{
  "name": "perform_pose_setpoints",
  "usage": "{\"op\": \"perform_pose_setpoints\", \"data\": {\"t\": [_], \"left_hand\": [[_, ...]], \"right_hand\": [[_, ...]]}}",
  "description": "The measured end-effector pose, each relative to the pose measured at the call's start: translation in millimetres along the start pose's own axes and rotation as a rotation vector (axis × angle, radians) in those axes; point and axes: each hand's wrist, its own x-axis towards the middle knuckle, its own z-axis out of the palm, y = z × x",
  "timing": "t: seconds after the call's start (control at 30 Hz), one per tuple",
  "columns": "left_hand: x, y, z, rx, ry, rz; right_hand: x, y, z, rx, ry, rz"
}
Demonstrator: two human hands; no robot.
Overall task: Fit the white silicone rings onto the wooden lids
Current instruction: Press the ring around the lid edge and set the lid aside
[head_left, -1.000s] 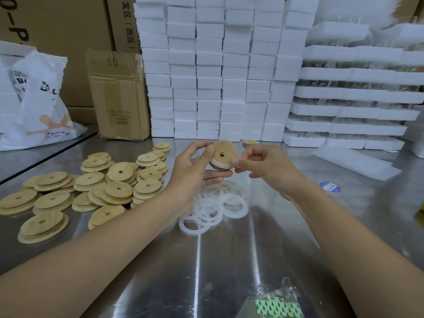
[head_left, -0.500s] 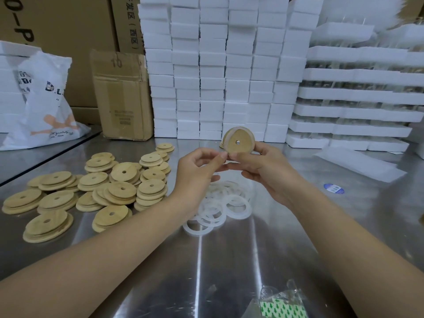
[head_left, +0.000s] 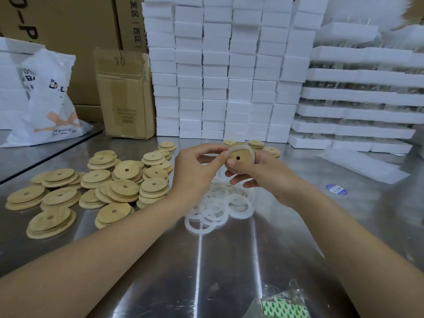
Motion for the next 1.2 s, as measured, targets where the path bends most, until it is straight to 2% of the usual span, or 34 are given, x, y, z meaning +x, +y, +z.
{"op": "perform_pose_setpoints", "data": {"t": [0.17,0.47,0.73,0.83,0.97,1.03,1.2], "left_hand": [[5,-3,-2,0.038,-0.013,-0.018],[10,4,-1,-0.07,-0.053,-0.226],[15,8,-10,-0.092,-0.217,-0.317],[16,12,-14,-0.119,-0.215,-0.27],[15,12,-16,0.079,-0.307,-0.073],[15,11,-18,0.134,-0.302,-0.007],[21,7,-23,0.155,-0.247,0.005]], "right_hand": [[1,1,2,-0.043,-0.019,-0.016],[0,3,-2,-0.075,-0.111,-0.033],[0,7,-6,-0.124,-0.093,-0.035],[0,7,-3,-0.147,-0.113,-0.04],[1,8,0,-0.122,-0.128,-0.062],[1,9,-1,-0.137,-0.121,-0.059],[3,10,-2,-0.164,-0.125,-0.048]]}}
